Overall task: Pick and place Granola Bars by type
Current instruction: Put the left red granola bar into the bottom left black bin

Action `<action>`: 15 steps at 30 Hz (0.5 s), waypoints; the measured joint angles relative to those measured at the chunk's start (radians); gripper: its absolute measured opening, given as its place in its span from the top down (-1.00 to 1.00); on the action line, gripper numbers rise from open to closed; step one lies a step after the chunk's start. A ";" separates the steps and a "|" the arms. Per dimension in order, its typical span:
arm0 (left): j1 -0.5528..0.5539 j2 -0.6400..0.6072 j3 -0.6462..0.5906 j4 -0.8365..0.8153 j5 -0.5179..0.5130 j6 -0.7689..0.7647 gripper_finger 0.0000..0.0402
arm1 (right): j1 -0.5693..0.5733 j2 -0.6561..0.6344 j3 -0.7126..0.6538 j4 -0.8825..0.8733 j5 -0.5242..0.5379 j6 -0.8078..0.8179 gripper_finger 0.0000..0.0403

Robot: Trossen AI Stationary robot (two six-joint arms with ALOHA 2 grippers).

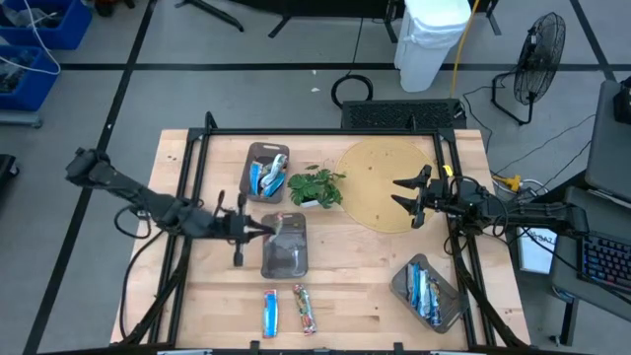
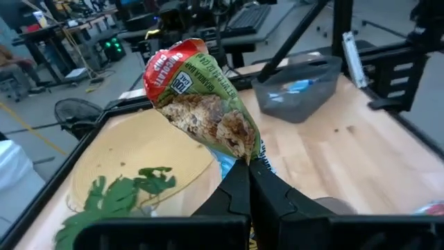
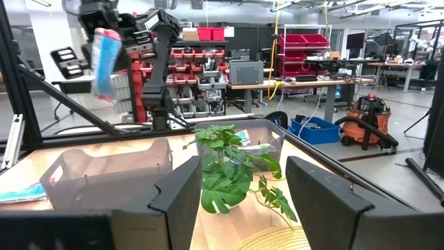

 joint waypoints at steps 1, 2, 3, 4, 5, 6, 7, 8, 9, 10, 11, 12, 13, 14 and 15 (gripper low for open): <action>0.031 0.001 -0.003 0.002 0.030 0.012 1.00 | 0.000 0.000 0.000 0.000 0.000 0.000 0.00; 0.065 0.000 -0.013 0.013 0.070 0.021 1.00 | 0.000 0.000 0.000 0.000 0.000 0.000 0.00; 0.100 0.000 -0.028 0.029 0.110 0.029 1.00 | 0.000 0.000 0.000 0.000 0.000 0.000 0.00; 0.134 0.000 -0.050 0.062 0.156 0.034 1.00 | 0.000 0.000 0.000 0.000 0.000 0.000 0.00; 0.166 0.001 -0.079 0.113 0.202 0.039 1.00 | 0.000 0.000 0.000 0.000 0.000 0.000 0.00; 0.199 0.000 -0.112 0.171 0.248 0.044 1.00 | 0.000 0.000 0.000 0.000 0.000 0.000 0.00; 0.230 -0.006 -0.147 0.234 0.295 0.048 1.00 | 0.000 0.000 0.000 0.000 0.000 0.000 0.00; 0.260 -0.013 -0.182 0.299 0.344 0.048 1.00 | 0.000 0.000 0.000 0.000 0.000 0.000 0.00; 0.290 -0.019 -0.211 0.363 0.387 0.041 1.00 | 0.000 0.000 0.000 0.000 0.000 0.000 0.00; 0.317 -0.027 -0.238 0.416 0.427 0.033 1.00 | 0.000 0.000 0.000 0.000 0.000 0.000 0.00; 0.342 -0.039 -0.260 0.448 0.466 0.012 1.00 | 0.000 0.000 0.000 0.000 0.000 0.000 0.00; 0.366 -0.051 -0.272 0.460 0.496 -0.016 1.00 | 0.000 0.000 0.000 0.000 0.000 0.000 0.00; 0.388 -0.062 -0.273 0.458 0.510 -0.049 1.00 | 0.000 0.000 0.000 0.000 0.000 0.000 0.00; 0.407 -0.076 -0.263 0.428 0.515 -0.088 1.00 | 0.000 0.000 0.000 0.000 0.000 0.000 0.00; 0.427 -0.090 -0.241 0.362 0.516 -0.124 1.00 | 0.000 0.000 0.000 0.000 0.000 0.000 0.00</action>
